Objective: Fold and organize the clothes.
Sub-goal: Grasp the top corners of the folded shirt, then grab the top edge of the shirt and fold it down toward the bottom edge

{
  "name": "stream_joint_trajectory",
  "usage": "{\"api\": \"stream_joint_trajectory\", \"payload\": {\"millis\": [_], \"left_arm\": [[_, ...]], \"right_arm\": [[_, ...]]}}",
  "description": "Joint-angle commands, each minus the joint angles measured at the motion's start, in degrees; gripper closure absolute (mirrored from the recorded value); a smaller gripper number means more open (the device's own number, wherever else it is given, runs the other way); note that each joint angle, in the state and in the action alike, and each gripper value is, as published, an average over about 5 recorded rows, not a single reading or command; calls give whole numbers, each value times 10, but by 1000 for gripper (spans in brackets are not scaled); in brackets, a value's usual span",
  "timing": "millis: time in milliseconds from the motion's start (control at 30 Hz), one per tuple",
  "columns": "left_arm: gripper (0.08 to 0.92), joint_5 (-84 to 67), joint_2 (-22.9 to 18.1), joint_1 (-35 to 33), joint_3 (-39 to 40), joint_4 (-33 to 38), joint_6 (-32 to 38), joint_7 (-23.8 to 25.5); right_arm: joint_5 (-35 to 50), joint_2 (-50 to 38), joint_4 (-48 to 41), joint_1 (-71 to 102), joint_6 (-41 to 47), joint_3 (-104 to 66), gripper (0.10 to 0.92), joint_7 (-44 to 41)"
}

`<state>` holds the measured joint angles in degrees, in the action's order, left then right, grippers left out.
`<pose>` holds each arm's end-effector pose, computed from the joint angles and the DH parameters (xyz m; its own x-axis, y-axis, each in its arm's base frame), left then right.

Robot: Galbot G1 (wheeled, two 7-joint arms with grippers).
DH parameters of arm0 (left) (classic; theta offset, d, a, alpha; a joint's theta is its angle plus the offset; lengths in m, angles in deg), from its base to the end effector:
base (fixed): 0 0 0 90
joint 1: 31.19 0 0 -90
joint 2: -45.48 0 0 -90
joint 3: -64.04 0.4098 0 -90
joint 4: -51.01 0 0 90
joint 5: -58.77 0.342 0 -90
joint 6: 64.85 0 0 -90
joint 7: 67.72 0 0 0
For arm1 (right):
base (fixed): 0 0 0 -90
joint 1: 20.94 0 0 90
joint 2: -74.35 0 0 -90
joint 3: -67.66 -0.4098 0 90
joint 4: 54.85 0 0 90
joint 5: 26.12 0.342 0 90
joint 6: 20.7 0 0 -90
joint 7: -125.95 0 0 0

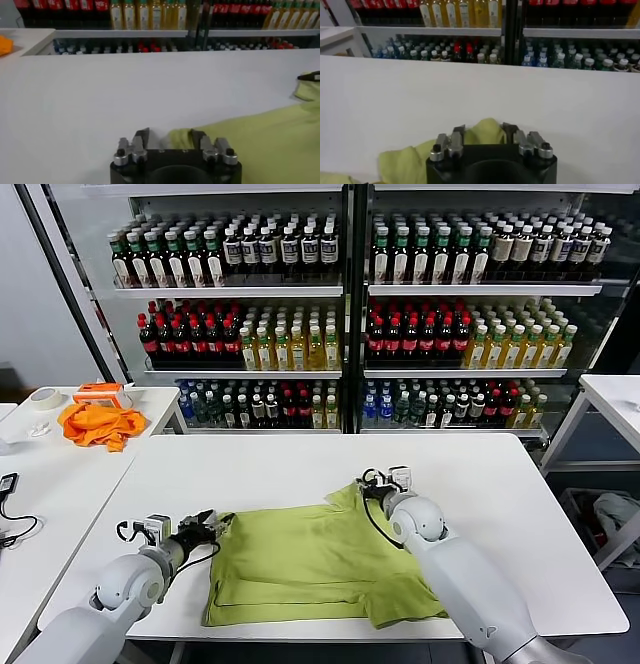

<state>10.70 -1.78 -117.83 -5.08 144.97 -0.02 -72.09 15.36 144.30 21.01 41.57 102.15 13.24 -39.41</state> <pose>0.3397 0.1728 -0.3468 -0.8023 0.2354 0.5485 0.2331 0.9695 -0.0752 0.4837 0.0121 -0.3453 -0.7903 -0.2224 0.5709 -0.2453 0.9687 0.0378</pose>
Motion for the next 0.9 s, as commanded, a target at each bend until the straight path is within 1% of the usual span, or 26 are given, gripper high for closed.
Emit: {"api": "stream_joint_trajectory", "payload": {"millis": [33, 167, 300, 367, 467, 567, 700, 900], "left_arm": [[562, 4, -3, -13, -4, 6, 3, 10], [683, 2, -8, -25, -19, 14, 5, 13], [795, 2, -9, -19, -23, 7, 17, 18], [853, -2, -8, -15, -26, 8, 26, 23], [909, -13, 1, -19, -32, 23, 42, 30], [919, -22, 19, -39, -45, 50, 52, 32], [919, -33, 44, -83, -68, 98, 58, 33], [919, -33, 62, -155, -96, 170, 64, 25]], "right_arm": [[-1, 3, -4, 1, 2, 1, 656, -1], [-10, 3, 1, 10, 1, -8, 777, -1], [-14, -1, 16, 21, -13, -18, 884, -14], [-17, -6, 31, 32, -27, -23, 914, -21], [-16, -20, 74, 51, -43, -32, 920, -25], [-11, -43, 142, 76, -32, -46, 920, -16], [2, -84, 225, 115, -17, -67, 920, -8], [7, -140, 331, 187, -15, -95, 920, -2]]}}
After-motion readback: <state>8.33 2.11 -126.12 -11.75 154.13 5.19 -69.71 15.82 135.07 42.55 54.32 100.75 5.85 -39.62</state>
